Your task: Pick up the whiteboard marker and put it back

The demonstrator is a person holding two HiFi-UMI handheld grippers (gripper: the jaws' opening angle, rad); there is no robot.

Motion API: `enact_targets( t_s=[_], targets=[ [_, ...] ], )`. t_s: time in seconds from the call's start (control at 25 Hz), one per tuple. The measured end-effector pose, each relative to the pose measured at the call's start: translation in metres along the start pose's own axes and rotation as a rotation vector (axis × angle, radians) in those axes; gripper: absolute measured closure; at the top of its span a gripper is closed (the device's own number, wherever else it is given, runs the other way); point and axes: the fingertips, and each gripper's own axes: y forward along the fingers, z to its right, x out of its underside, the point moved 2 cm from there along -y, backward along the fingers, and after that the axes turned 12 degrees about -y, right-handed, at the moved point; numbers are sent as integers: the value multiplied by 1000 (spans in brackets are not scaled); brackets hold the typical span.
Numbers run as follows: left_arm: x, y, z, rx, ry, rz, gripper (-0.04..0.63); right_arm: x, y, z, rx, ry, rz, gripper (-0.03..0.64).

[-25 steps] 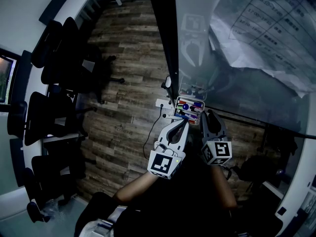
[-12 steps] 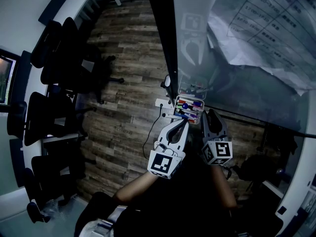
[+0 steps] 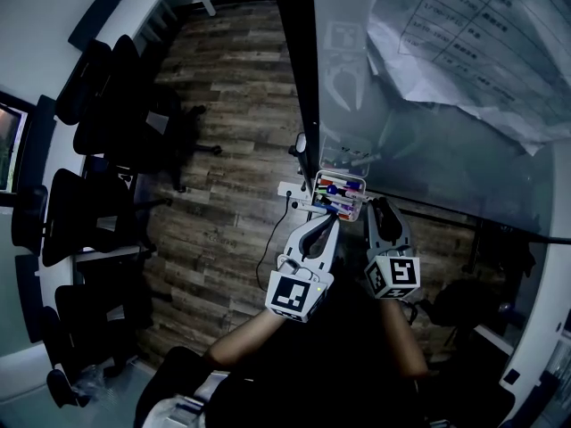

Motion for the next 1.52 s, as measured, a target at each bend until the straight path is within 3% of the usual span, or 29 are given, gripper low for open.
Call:
enact_targets(
  t_s=[0.36,0.64,1.52],
  targets=[
    [-4,-12,7,17,13,27,586,-9,-17,-2,33,-32,23,522],
    [-8,-31,19,32,17,57,588,-18,-42,-14,46,-56,46,600],
    [-15,-96,62,95,43,144,588,-53,-152,-60,94,-116,138,604]
  ],
)
